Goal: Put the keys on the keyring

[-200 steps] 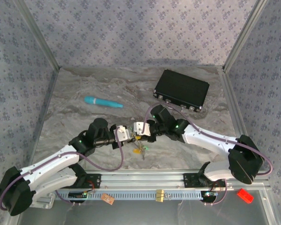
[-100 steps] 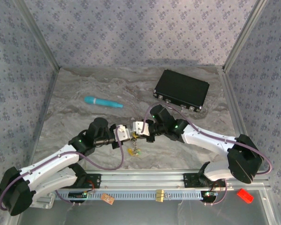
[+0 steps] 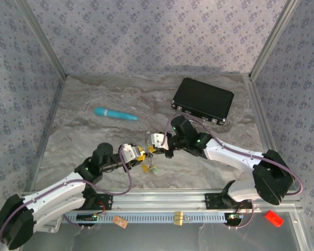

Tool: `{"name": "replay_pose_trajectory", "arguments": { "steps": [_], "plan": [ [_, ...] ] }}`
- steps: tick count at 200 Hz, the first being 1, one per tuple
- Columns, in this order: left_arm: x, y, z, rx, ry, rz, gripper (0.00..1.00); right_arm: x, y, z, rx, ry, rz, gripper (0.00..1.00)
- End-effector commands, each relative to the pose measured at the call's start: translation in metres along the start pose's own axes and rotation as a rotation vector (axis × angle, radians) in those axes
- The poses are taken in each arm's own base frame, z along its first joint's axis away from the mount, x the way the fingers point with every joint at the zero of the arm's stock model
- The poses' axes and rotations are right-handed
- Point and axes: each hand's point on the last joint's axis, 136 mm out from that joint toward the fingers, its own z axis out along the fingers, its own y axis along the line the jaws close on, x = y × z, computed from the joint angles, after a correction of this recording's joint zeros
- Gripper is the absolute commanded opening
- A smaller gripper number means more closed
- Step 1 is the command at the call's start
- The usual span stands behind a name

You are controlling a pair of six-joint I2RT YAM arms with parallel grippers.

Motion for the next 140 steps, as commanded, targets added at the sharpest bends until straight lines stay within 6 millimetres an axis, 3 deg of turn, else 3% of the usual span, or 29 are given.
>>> {"name": "replay_pose_trajectory", "arguments": {
  "steps": [1,91,140],
  "plan": [
    [-0.028,0.006,-0.002,-0.021,-0.128,0.004,0.28,-0.013,0.003,-0.001,-0.029,-0.062,-0.009,0.00],
    [-0.036,0.000,0.000,0.023,-0.159,0.013,0.20,-0.020,0.013,0.005,-0.073,-0.082,-0.018,0.00],
    [-0.040,0.001,-0.002,0.016,-0.164,0.024,0.03,-0.018,0.015,0.006,-0.082,-0.071,-0.017,0.00]
  ]
}}
